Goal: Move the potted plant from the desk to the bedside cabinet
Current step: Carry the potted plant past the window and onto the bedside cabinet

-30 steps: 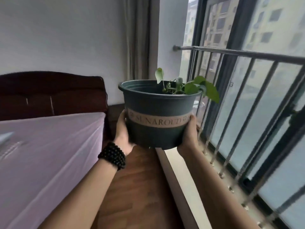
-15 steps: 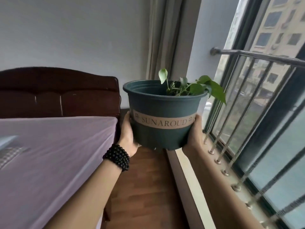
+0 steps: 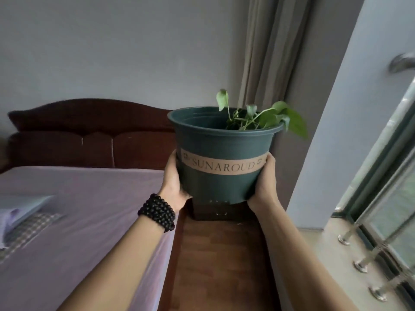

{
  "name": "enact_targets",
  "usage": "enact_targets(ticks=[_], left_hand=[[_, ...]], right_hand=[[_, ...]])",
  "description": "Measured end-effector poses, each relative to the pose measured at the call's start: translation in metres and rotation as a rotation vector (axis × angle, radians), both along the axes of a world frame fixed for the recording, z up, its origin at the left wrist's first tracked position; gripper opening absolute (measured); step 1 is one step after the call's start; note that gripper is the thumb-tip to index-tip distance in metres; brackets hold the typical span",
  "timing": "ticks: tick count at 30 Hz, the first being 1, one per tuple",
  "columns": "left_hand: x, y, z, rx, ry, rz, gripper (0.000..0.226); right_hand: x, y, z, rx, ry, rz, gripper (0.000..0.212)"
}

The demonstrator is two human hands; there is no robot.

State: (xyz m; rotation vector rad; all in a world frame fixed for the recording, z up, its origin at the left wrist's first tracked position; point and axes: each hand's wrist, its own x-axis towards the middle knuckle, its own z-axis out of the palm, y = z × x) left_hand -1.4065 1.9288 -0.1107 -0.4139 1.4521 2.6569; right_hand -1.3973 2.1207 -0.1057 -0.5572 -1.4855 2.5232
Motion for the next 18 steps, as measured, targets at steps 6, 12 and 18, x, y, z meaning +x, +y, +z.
enact_targets(ticks=[6, 12, 18], left_hand=[[-0.122, -0.002, -0.012, 0.004, -0.035, 0.069, 0.055], [-0.234, -0.004, -0.023, 0.034, -0.106, 0.089, 0.056], [-0.36, -0.017, -0.057, 0.062, -0.153, 0.046, 0.057]], right_hand=[[-0.129, 0.0, -0.011, -0.051, -0.018, 0.072, 0.051], [-0.241, -0.002, -0.018, -0.039, -0.067, 0.097, 0.05], [-0.361, -0.015, -0.049, -0.017, -0.103, 0.089, 0.056]])
